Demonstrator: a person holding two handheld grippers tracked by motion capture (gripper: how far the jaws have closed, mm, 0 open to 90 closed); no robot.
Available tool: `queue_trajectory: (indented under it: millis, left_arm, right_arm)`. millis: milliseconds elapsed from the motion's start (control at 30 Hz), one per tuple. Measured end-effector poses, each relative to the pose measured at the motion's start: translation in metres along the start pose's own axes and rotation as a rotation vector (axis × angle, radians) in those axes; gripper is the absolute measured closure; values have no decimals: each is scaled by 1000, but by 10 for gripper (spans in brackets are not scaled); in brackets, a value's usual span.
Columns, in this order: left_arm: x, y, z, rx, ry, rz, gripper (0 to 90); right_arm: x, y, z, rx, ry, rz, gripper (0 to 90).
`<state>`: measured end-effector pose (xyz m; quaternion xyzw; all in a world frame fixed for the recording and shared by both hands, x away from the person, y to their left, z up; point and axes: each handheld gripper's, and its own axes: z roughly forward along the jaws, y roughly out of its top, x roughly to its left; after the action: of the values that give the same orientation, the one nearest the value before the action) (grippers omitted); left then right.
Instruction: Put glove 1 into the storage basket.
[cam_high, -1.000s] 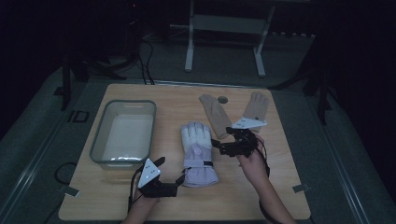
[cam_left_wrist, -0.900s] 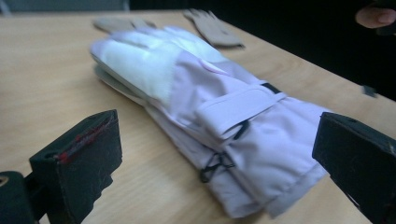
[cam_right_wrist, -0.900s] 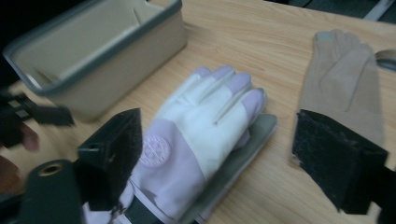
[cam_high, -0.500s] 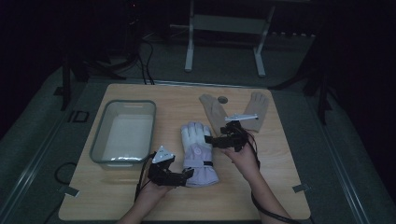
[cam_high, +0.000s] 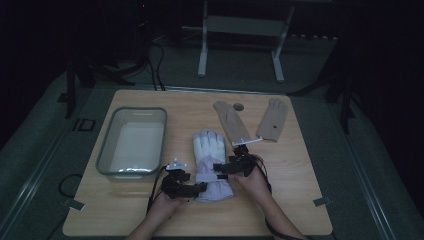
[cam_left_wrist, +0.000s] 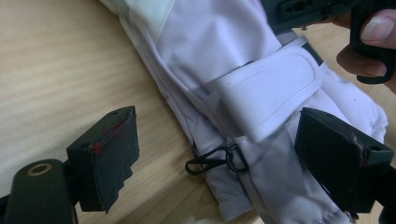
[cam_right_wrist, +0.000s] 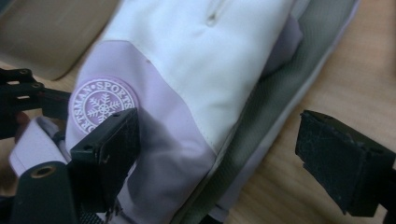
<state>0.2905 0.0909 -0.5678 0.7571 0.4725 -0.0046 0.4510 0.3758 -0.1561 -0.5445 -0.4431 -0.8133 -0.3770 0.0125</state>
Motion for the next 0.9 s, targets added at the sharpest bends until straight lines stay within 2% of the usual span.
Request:
queue_trajectory:
  millis: [33,100,133,167,200,333,367,400,467,500,600,700,900]
  left_arm:
    - [1,0,2,5,-4,-11,144]
    - [1,-1,4,2,-7,0,171]
    - [1,0,4,6,-11,-1,198]
    - [1,0,5,17,-37,1,233]
    - [1,0,6,22,-57,-2,322]
    - [2,1,7,37,-75,0,459]
    - [1,1,6,33,-74,8,541]
    - [0,0,5,29,-69,19,541]
    - [-1,1,4,25,-64,26,617]
    - [-2,2,3,24,-58,43,649]
    - [-4,3,1,23,-57,55,715]
    - [-7,4,-2,8,-46,73,737]
    - [-9,13,-14,-30,-50,88,750]
  right_arm:
    - [0,0,0,0,0,0,198]
    - [-2,-2,1,7,31,24,281]
    - [-1,-4,2,12,33,5,354]
    - [0,-4,2,12,36,-3,390]
    - [2,-4,1,18,32,-22,457]
    - [5,-5,0,25,21,-35,607]
    - [6,-5,-1,12,8,-36,673]
    - [6,-5,-1,12,8,-36,673]
    - [8,-7,-3,-12,-4,-44,734]
    - [9,-8,-3,-20,-11,-41,753]
    - [13,-8,-6,-41,-24,-30,784]
    - [19,-7,-10,-68,-41,-46,794]
    - [27,1,-22,-121,-42,-34,796]
